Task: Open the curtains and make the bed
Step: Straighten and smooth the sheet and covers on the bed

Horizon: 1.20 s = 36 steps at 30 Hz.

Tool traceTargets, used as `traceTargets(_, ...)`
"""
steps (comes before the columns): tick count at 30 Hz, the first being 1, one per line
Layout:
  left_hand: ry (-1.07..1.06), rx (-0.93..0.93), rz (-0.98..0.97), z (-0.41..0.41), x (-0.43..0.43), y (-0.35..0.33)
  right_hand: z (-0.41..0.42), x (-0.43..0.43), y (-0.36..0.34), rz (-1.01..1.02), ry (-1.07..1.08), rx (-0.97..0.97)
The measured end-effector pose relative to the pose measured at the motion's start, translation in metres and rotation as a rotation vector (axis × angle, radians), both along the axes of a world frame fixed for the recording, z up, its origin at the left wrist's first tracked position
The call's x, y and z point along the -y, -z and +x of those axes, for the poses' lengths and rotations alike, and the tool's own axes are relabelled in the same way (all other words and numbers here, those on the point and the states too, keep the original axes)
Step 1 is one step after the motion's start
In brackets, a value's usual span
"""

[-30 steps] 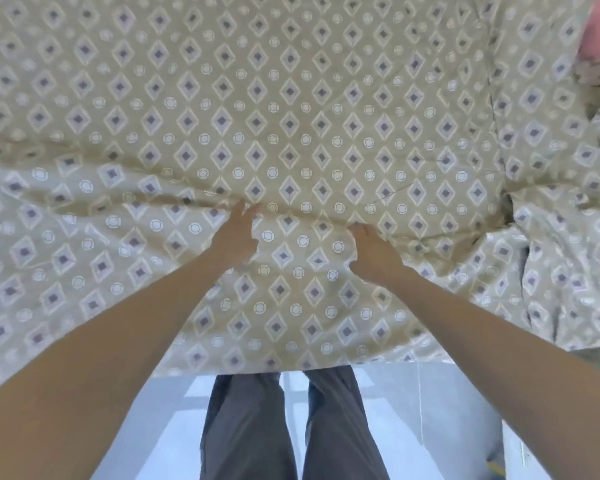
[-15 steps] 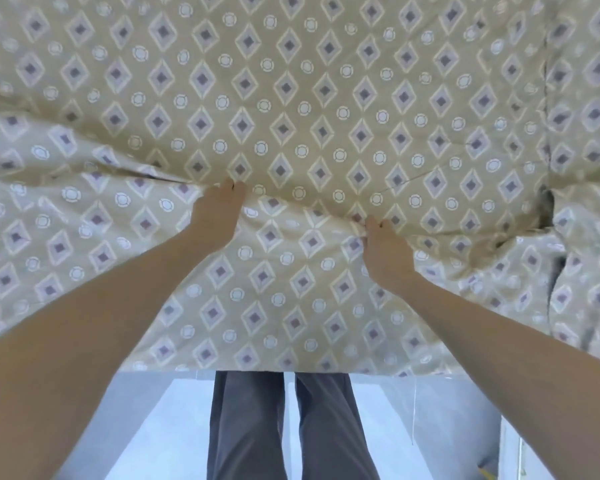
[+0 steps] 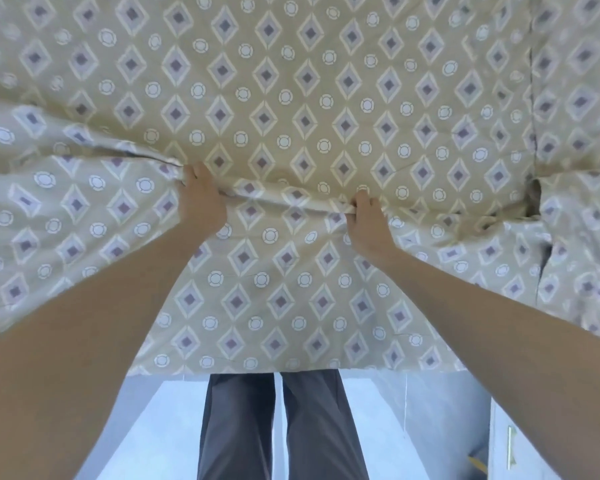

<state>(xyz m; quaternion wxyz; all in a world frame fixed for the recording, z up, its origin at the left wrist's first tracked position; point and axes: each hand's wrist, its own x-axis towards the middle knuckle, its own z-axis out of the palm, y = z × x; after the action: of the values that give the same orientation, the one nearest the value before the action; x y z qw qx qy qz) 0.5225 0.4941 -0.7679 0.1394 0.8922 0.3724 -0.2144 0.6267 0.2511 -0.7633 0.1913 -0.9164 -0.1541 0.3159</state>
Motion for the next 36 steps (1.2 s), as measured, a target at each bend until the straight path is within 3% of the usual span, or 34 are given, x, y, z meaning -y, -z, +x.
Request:
traceTargets(6,0.076,0.021,-0.004,-0.008,0.031,-0.016,-0.014,0.026,-0.019,0.153,-0.024,-0.163)
traceTargets(8,0.148,0.01,0.034,-0.005,0.052,-0.032,-0.022,0.039,-0.035,0.14,-0.016,-0.105)
traceTargets(13,0.301,0.031,-0.031,0.011,0.114,-0.066,-0.033,0.094,-0.063,-0.054,0.04,-0.065)
traceTargets(22,0.494,0.087,-0.279,0.034,0.217,-0.103,-0.047,0.223,-0.108,-0.3,0.222,-0.17)
traceTargets(26,0.502,0.054,-0.424,0.051,0.258,-0.108,-0.028,0.267,-0.109,-0.309,0.301,-0.125)
traceTargets(30,0.472,0.068,-0.421,0.075,0.304,-0.096,0.006,0.311,-0.098,-0.3,0.287,-0.049)
traceTargets(36,0.315,0.027,-0.41,0.112,0.361,-0.05,0.082,0.357,-0.069,-0.342,0.065,-0.003)
